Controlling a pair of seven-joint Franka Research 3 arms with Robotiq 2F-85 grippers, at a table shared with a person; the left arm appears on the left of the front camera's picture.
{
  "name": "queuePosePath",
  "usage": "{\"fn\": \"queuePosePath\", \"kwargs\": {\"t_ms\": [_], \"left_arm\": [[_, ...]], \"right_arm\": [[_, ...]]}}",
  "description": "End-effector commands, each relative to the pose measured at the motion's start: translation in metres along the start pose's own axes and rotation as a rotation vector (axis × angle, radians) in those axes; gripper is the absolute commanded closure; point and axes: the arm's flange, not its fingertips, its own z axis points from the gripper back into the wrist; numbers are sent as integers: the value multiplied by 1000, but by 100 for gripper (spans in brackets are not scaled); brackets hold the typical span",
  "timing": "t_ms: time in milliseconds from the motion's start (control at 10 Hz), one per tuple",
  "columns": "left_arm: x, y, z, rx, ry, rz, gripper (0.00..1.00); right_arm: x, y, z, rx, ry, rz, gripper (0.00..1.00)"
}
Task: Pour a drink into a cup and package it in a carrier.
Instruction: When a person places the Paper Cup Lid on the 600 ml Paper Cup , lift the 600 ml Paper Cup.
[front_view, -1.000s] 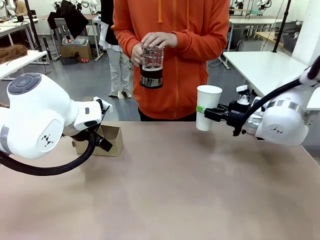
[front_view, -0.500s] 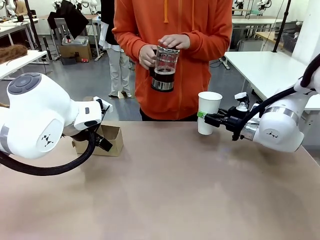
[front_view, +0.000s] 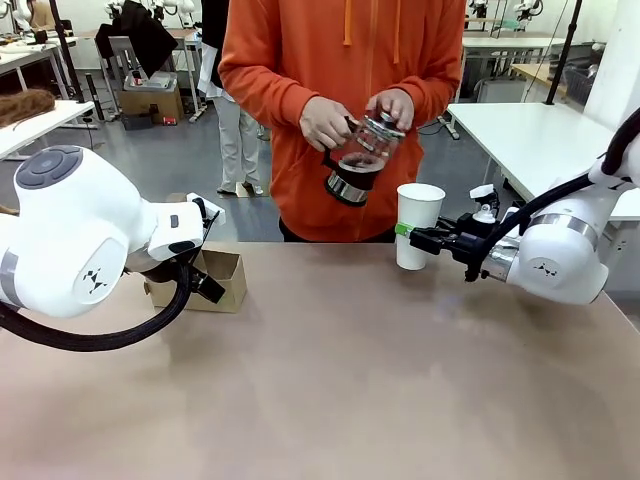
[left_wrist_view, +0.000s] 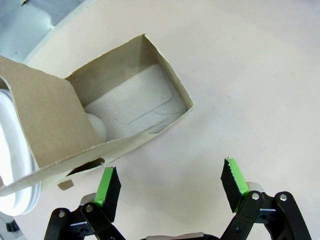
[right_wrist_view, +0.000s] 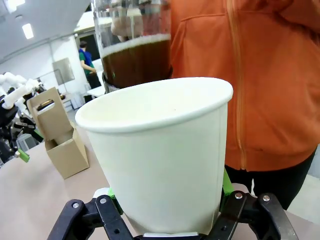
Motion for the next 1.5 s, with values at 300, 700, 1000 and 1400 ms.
{"fn": "queuePosePath", "kwargs": {"t_ms": [300, 700, 1000, 1400], "left_arm": [[0, 0, 0, -1, -1, 1, 0], [0, 0, 0, -1, -1, 1, 0], [0, 0, 0, -1, -1, 1, 0], [0, 0, 0, -1, -1, 1, 0]], "right_arm": [[3, 2, -1, 2, -5, 2, 20], [3, 2, -1, 2, -5, 2, 20], [3, 2, -1, 2, -5, 2, 20], [3, 2, -1, 2, -5, 2, 20]]}}
